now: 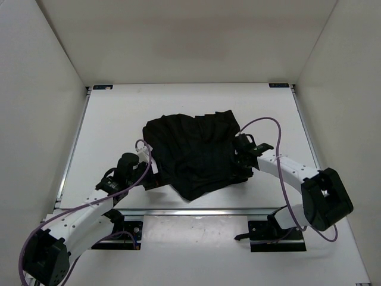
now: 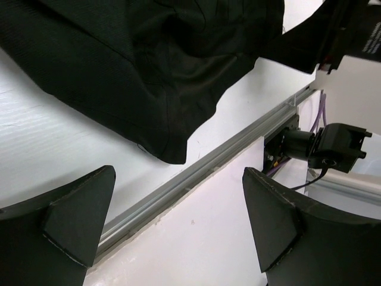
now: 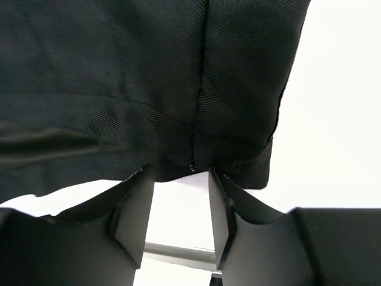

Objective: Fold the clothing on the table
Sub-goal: Flatten the skirt out

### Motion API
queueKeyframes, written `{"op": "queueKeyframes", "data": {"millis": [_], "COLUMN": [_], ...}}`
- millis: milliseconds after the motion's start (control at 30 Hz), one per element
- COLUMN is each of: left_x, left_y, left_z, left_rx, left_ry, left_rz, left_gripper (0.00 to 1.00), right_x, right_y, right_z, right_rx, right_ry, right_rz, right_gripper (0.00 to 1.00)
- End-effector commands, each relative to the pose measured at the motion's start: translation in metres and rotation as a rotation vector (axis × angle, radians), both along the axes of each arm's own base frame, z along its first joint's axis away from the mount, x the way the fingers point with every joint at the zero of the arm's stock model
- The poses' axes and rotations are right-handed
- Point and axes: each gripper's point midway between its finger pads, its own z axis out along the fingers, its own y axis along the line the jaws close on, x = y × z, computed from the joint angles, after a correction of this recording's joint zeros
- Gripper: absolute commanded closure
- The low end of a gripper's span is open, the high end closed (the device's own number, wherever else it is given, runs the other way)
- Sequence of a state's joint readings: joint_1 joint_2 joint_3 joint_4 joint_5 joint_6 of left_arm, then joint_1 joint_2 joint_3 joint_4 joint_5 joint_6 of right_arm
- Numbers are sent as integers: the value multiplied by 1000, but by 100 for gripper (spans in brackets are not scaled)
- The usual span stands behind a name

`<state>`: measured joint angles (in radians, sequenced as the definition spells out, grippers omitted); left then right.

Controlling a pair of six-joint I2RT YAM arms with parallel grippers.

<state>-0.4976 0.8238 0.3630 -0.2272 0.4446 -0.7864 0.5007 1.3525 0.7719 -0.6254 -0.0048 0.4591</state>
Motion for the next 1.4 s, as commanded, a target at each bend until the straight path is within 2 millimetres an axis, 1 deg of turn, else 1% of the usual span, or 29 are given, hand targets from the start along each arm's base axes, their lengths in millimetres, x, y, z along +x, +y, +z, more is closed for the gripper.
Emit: {"op": "queueKeyframes", "data": {"millis": [0,33,67,100,133,200,233,267,300,333,367,500,533,633,667,733,767,800,833,867,967,1100,1133,1167,1200,1267,1300,1333,1367], "left_x": [1,0,1,0,-1,-1,-1,-1,-3,-1,-1,0,-1,-2,-3,-2,-1,-5,-2,-3,-5,-3,-4,-4,-4,-4,-4,-3,-4], "left_y": [5,6,5,4,2,2,1,1,1,1,2,5,4,4,4,3,4,4,5,4,3,7,7,7,7,9,8,9,8], "left_z": [1,-2,-1,-1,0,-2,-1,-2,-5,-3,-2,-5,-4,-5,-6,-5,-6,-10,-8,-8,-9,-8,-8,-6,-6,-8,-8,-8,-7], "left_rx": [-13,-7,-7,-4,-8,-2,-9,-13,-12,-15,-10,-3,-7,-8,-9,-12,-9,-5,-9,-7,-12,-9,-12,-12,-16,-17,-20,-18,-19], "left_ry": [-8,-7,-10,-4,-8,-4,-5,1,6,-2,-10,-2,-3,1,4,3,3,19,7,13,16,16,13,5,4,9,10,9,11], "left_rz": [15,15,13,11,-2,-4,-5,-3,-4,0,-1,9,6,4,5,5,10,5,14,9,5,22,21,19,16,29,28,30,26], "left_gripper": [1,2,1,2,1,1,1,2,1,2,2,2,2,1,1,1,1,2,1,2,2,1,1,1,1,2,2,1,1], "right_x": [5,3,2,2,2,2,3,1,-1,1,-3,5,5,10,10,16,18,21,22,22,27,23,22,18,20,15,12,14,12], "right_y": [-4,-6,-4,-8,-8,-11,-13,-12,-12,-13,-14,-3,0,6,6,9,10,9,8,9,1,-10,-11,-12,-13,-15,-16,-16,-15], "right_z": [-7,-13,-14,-19,-21,-24,-26,-27,-29,-30,-33,-15,-9,10,15,28,31,32,33,32,21,-8,-12,-20,-24,-34,-39,-39,-43], "right_rx": [-58,-74,-72,-84,-90,-103,-115,-115,-121,-124,-132,-90,-64,-34,-27,3,13,6,13,13,-20,-103,-107,-123,-129,-139,-144,-144,-149], "right_ry": [-17,-4,-4,3,10,19,19,26,37,30,51,-1,-3,-38,-40,-64,-79,-92,-98,-98,-86,-30,-32,-11,-12,6,17,18,24], "right_rz": [-9,-8,-3,-14,-16,-16,-19,-13,-11,-15,-14,2,11,16,12,18,21,13,8,13,0,-3,-8,-3,-8,-13,-17,-16,-17], "right_gripper": [63,65,66,71,79,88,91,92,100,100,100,99,93,82,80,80,80,79,78,78,74,70,69,68,68,69,71,72,77]}}
